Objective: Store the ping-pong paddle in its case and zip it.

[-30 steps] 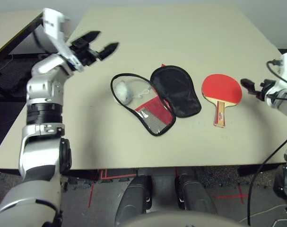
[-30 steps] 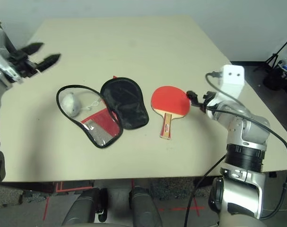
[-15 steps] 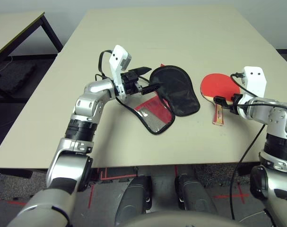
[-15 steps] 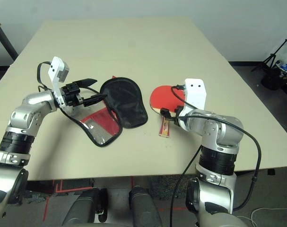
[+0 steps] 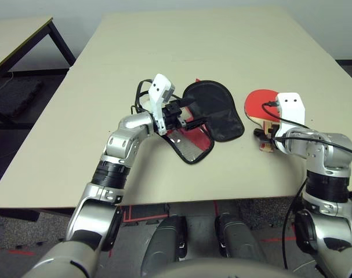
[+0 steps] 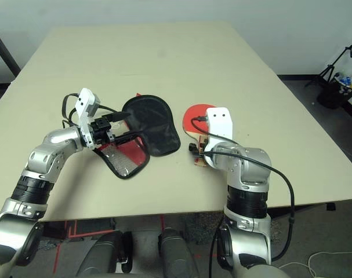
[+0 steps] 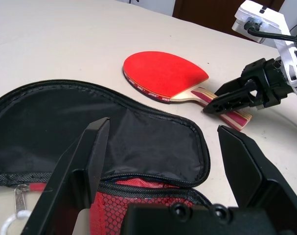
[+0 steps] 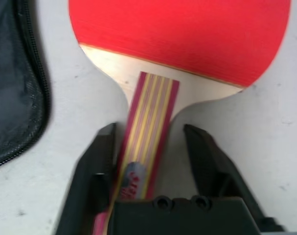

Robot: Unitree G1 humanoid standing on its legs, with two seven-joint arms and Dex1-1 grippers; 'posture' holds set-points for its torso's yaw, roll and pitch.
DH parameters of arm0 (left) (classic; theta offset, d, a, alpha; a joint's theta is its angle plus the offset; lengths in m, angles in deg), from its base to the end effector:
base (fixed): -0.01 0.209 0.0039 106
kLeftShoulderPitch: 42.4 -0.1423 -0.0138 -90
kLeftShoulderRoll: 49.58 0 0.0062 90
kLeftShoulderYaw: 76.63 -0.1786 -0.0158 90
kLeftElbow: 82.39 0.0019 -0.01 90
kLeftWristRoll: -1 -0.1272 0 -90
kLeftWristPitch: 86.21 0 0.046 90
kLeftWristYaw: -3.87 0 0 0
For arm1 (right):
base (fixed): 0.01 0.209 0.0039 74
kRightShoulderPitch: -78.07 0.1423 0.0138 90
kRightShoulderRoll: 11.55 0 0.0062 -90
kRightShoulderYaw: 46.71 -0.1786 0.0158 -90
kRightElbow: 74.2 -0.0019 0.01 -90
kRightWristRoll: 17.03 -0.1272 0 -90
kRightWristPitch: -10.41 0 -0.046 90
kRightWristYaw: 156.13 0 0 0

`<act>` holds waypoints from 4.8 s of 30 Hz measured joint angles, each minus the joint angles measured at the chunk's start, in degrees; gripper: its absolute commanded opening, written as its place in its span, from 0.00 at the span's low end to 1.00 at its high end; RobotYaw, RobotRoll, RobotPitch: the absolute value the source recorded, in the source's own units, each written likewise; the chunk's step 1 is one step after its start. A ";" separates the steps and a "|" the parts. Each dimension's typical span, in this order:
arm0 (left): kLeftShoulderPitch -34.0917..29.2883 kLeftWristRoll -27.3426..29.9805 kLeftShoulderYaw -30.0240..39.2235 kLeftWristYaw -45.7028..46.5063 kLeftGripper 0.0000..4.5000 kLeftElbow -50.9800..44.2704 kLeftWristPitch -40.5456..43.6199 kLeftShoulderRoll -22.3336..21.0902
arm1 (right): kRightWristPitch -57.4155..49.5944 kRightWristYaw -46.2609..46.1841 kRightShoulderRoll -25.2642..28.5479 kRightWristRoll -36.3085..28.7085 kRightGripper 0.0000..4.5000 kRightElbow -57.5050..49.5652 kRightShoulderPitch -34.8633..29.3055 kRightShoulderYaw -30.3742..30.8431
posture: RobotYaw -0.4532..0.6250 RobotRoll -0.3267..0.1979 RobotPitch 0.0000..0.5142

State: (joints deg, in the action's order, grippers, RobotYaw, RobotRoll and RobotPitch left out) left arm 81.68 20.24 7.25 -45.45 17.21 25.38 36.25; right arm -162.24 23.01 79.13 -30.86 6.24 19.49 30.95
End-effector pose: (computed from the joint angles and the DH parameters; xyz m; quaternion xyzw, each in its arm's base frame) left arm 0.2894 0.1661 0.1474 0.0409 0.0159 -0.4980 0.8660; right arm 0.2522 -0.1991 0.1514 0.0039 0.3413 -0.0190 0.9397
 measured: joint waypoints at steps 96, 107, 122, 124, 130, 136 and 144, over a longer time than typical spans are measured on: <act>-15.86 5.23 9.61 -8.78 1.00 -11.81 15.98 -23.39 | 55.23 62.52 17.48 -10.06 1.00 12.07 7.28 11.33 | 0.36 0.62 0.25; 3.86 4.85 5.08 -7.07 1.00 -2.56 12.77 -12.84 | 54.54 59.46 17.61 -10.14 1.00 10.74 7.51 11.13 | 0.33 0.62 0.25; 20.70 -0.92 2.98 -7.55 1.00 26.43 -3.17 1.31 | 36.93 48.38 19.13 -11.44 1.00 15.70 11.51 8.15 | 0.32 0.62 0.26; 21.30 -0.92 3.19 -7.57 1.00 26.39 -3.61 1.48 | 32.29 46.65 19.14 -12.03 1.00 15.80 11.82 7.92 | 0.33 0.62 0.26; 19.30 -0.44 4.64 -7.13 1.00 21.39 -3.17 1.28 | 26.49 43.12 19.40 -11.69 1.00 18.98 12.37 7.95 | 0.34 0.62 0.27; 17.16 2.99 8.11 -2.83 1.00 15.32 -0.82 3.81 | 26.95 41.99 18.88 -10.81 1.00 21.29 13.98 7.95 | 0.37 0.62 0.27; 17.52 4.03 9.05 -0.86 1.00 13.24 0.66 7.01 | 26.87 41.67 17.70 -10.44 1.00 23.93 15.11 7.96 | 0.37 0.62 0.28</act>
State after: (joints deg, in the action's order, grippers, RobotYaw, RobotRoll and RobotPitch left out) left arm 99.20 24.26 16.30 -46.31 30.45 26.04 43.27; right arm -135.36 64.68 96.84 -41.30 30.17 34.60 38.90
